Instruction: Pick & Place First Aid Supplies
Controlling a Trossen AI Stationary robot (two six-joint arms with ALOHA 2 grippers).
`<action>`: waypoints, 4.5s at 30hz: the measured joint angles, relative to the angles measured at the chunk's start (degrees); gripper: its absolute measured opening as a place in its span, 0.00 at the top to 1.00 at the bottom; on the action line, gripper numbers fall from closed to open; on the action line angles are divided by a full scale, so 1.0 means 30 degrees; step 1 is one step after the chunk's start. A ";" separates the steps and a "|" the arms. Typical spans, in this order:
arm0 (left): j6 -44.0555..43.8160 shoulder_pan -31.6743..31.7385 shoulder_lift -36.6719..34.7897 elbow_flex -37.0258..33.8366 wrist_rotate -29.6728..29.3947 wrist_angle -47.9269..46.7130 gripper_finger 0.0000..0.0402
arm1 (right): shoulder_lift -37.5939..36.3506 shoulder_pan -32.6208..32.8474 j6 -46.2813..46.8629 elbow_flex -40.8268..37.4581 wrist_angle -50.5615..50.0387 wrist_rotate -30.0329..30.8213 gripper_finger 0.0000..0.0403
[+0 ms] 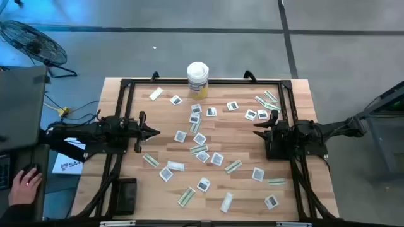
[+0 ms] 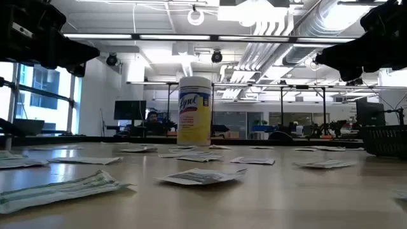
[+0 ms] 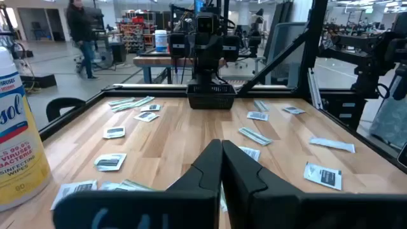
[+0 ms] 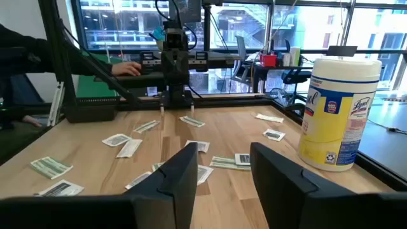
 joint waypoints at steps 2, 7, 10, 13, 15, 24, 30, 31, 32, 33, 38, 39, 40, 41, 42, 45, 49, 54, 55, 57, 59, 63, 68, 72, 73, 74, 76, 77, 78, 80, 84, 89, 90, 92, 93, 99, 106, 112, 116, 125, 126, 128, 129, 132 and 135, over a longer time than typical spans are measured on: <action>-0.0002 -0.0003 0.0000 0.0004 0.0003 0.0005 1.00 | 0.0000 0.0000 0.0000 0.0001 0.0000 0.0000 0.66; 0.0001 -0.0006 0.0000 0.0000 0.0005 0.0007 1.00 | 0.0000 -0.0007 0.0000 -0.0006 0.0007 0.0000 0.66; -0.0003 -0.0006 0.0000 0.0007 0.0003 0.0004 1.00 | -0.0004 -0.0002 -0.0003 -0.0002 0.0003 0.0000 0.66; -0.0001 -0.0006 0.0000 0.0007 0.0006 0.0007 1.00 | -0.0001 -0.0001 0.0000 -0.0002 0.0000 0.0000 0.66; 0.0001 0.0001 0.0000 0.0007 -0.0001 0.0004 1.00 | -0.0005 -0.0005 0.0000 -0.0005 0.0000 0.0000 0.66; -0.0003 -0.0004 0.0000 0.0003 0.0002 0.0005 1.00 | -0.0002 -0.0001 0.0000 -0.0002 0.0001 0.0000 0.66; 0.0001 -0.0004 0.0000 0.0005 -0.0001 0.0002 1.00 | -0.0004 -0.0002 0.0000 -0.0004 0.0003 0.0000 0.66; -0.0003 -0.0003 0.0000 0.0007 0.0002 0.0007 1.00 | -0.0005 -0.0005 0.0000 -0.0003 0.0002 0.0000 0.66; 0.0001 -0.0003 0.0000 0.0004 0.0003 0.0004 1.00 | -0.0003 0.0000 -0.0002 -0.0001 0.0004 0.0000 0.66; 0.0001 -0.0006 0.0000 0.0000 0.0005 0.0007 1.00 | -0.0004 -0.0003 0.0000 -0.0004 0.0000 0.0000 0.66; -0.0002 -0.0006 0.0000 0.0007 0.0005 0.0001 1.00 | 0.0000 0.0000 0.0000 -0.0006 0.0000 0.0000 0.66; -0.0005 -0.0006 0.0000 0.0007 0.0001 0.0000 1.00 | 0.0000 0.0000 0.0000 -0.0006 0.0007 0.0000 0.66; 0.0001 0.0000 0.0000 0.0007 -0.0001 0.0007 1.00 | 0.0000 -0.0003 0.0000 0.0001 0.0000 0.0000 0.66; 0.0001 0.0001 0.0000 0.0007 -0.0001 0.0000 1.00 | -0.0001 -0.0006 0.0000 0.0000 0.0006 0.0000 0.66; -0.0006 0.0001 0.0000 0.0004 0.0003 0.0004 1.00 | 0.0000 0.0000 0.0000 -0.0002 0.0006 0.0000 0.66; -0.0006 -0.0004 0.0000 0.0000 0.0006 0.0007 1.00 | -0.0004 -0.0004 0.0000 -0.0006 0.0000 0.0000 0.66; -0.0002 -0.0002 0.0000 0.0007 0.0002 0.0006 1.00 | -0.0003 0.0000 0.0000 -0.0006 0.0007 0.0000 0.66; -0.0001 -0.0004 0.0000 0.0002 0.0006 0.0004 1.00 | -0.0003 -0.0005 0.0000 -0.0001 0.0000 0.0000 0.66; -0.0005 -0.0001 0.0004 0.0006 0.0001 0.0006 1.00 | 0.0000 -0.0004 0.0000 -0.0002 0.0000 0.0000 0.66; -0.0001 -0.0006 0.0000 0.0006 0.0006 0.0007 1.00 | -0.0006 -0.0004 0.0000 -0.0003 0.0001 0.0000 0.66; 0.0001 0.0001 0.0000 0.0007 -0.0001 0.0000 1.00 | 0.0000 0.0000 0.0000 0.0001 0.0000 0.0000 0.66; -0.0001 -0.0005 0.0000 0.0004 0.0006 0.0006 1.00 | -0.0003 -0.0003 0.0000 -0.0003 0.0007 0.0000 0.66; 0.0000 -0.0006 0.0007 0.0007 0.0006 0.0000 1.00 | 0.0000 0.0000 0.0000 -0.0006 0.0000 0.0000 0.66; -0.0004 -0.0006 0.0000 0.0003 -0.0001 0.0007 1.00 | -0.0004 0.0000 0.0000 0.0001 0.0000 0.0000 0.66; -0.0001 -0.0001 0.0002 0.0004 0.0001 0.0006 1.00 | -0.0003 -0.0001 0.0000 -0.0003 0.0002 0.0000 0.66; -0.0003 0.0001 0.0005 0.0002 0.0001 0.0005 1.00 | -0.0002 0.0000 0.0000 -0.0004 0.0000 0.0000 0.66; -0.0006 -0.0006 0.0000 0.0003 0.0006 0.0000 1.00 | -0.0003 0.0000 0.0000 -0.0002 0.0003 0.0000 0.66; -0.0006 -0.0005 0.0000 0.0007 0.0001 0.0007 1.00 | 0.0000 0.0000 0.0000 -0.0006 0.0007 0.0000 0.66; -0.0006 -0.0003 0.0004 0.0003 -0.0001 0.0004 1.00 | -0.0007 0.0000 0.0000 0.0001 0.0001 0.0000 0.66; -0.0005 -0.0006 0.0000 0.0000 0.0005 0.0007 1.00 | -0.0004 -0.0004 0.0000 0.0001 0.0000 0.0000 0.66; -0.0005 -0.0005 0.0000 0.0006 0.0006 0.0001 1.00 | 0.0000 0.0000 0.0000 0.0001 0.0000 0.0000 0.66; 0.0001 -0.0005 0.0007 0.0001 -0.0001 0.0007 1.00 | -0.0003 -0.0003 0.0000 -0.0006 0.0007 0.0000 0.66; -0.0005 -0.0003 0.0002 0.0004 -0.0001 0.0004 1.00 | 0.0000 -0.0002 0.0000 -0.0006 0.0006 0.0000 0.66; -0.0002 -0.0006 0.0000 0.0007 -0.0001 0.0003 1.00 | 0.0000 0.0000 0.0000 -0.0005 0.0002 0.0000 0.66; -0.0003 -0.0006 0.0000 0.0000 0.0002 0.0007 1.00 | -0.0001 -0.0001 0.0000 -0.0005 0.0007 0.0000 0.66; 0.0001 0.0001 0.0001 0.0007 0.0000 0.0001 1.00 | -0.0004 -0.0001 -0.0003 0.0001 0.0005 0.0000 0.66; 0.0000 -0.0002 0.0004 0.0007 0.0002 0.0007 1.00 | -0.0003 -0.0003 0.0000 -0.0002 0.0003 0.0000 0.66; -0.0001 -0.0002 0.0004 0.0007 0.0003 0.0006 1.00 | -0.0004 -0.0007 0.0000 -0.0006 0.0007 0.0000 0.66; -0.0005 -0.0006 0.0001 0.0007 0.0005 0.0001 1.00 | 0.0000 0.0000 0.0000 -0.0006 0.0006 0.0000 0.66; -0.0004 -0.0006 0.0006 0.0003 0.0004 0.0002 1.00 | -0.0007 0.0000 -0.0676 -0.0006 0.0007 0.0000 0.66; -0.0002 -0.0004 0.0003 0.0005 -0.0001 0.0005 1.00 | 0.0000 -0.0007 -0.1073 -0.0006 0.0013 0.0001 0.66; 0.0000 -0.0006 0.0005 0.0007 0.0000 0.0005 1.00 | -0.0007 0.0000 -0.1887 -0.0004 0.0044 0.0000 0.66; -0.0001 -0.0005 0.0006 0.0007 0.0001 0.0002 1.00 | -0.0007 0.0000 -0.2128 -0.0003 0.0044 0.0000 0.66; 0.0001 -0.0005 0.0007 0.0007 0.0005 0.0000 1.00 | 0.0000 -0.0004 -0.1763 -0.0002 0.0007 -0.0004 0.66; -0.0006 0.0001 0.0007 0.0003 -0.0001 0.0000 1.00 | 0.0000 0.0000 -0.1342 -0.0004 0.0015 0.0000 0.66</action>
